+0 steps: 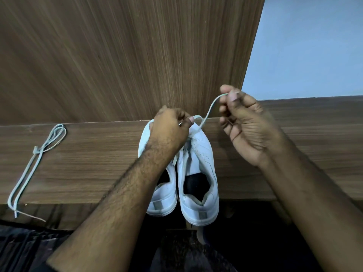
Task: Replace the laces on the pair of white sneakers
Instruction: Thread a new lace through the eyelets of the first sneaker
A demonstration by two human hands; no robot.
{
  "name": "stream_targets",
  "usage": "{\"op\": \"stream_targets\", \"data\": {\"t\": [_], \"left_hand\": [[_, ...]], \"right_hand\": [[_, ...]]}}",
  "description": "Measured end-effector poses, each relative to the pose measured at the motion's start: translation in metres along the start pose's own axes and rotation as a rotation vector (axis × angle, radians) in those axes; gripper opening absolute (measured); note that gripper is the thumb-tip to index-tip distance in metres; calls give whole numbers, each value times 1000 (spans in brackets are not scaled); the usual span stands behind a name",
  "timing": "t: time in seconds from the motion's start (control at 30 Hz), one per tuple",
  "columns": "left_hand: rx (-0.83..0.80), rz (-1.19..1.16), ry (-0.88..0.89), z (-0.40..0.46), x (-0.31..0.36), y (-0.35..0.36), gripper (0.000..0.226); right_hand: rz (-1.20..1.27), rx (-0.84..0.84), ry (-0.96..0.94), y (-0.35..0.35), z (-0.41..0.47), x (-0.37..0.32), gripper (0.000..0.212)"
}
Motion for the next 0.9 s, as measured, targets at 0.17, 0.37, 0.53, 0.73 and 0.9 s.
{"op": "stream_targets", "data": {"t": [0.17,0.37,0.53,0.73,0.9], "left_hand": [[-6,-307,30,-11,14,-16,13],[-212,-709,-198,-19,5,7,31],[-334,-813,-174,-18,7,13,16],[-380,-802,-209,-19,-1,11,18],[-263,-677,-211,-14,-17,-3,19]], "right_hand": [[-275,170,-411,-21,-2,-37,14],[-1363,-157,-614,28,-17,-8,25],[-1232,-104,-504,21,-11,-8,22],[-1392,9,-383,6,-5,-1,12],[-1769,255,-170,-26,-2,-6,26]]}}
Point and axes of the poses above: each hand's wrist, its own z-axis towards the middle knuckle, its own y-axis out of the palm, x = y × z, the point moved 8 cm from there along z, towards the middle knuckle, and after that the axes turned 3 degrees about z, right-handed, at the moved point
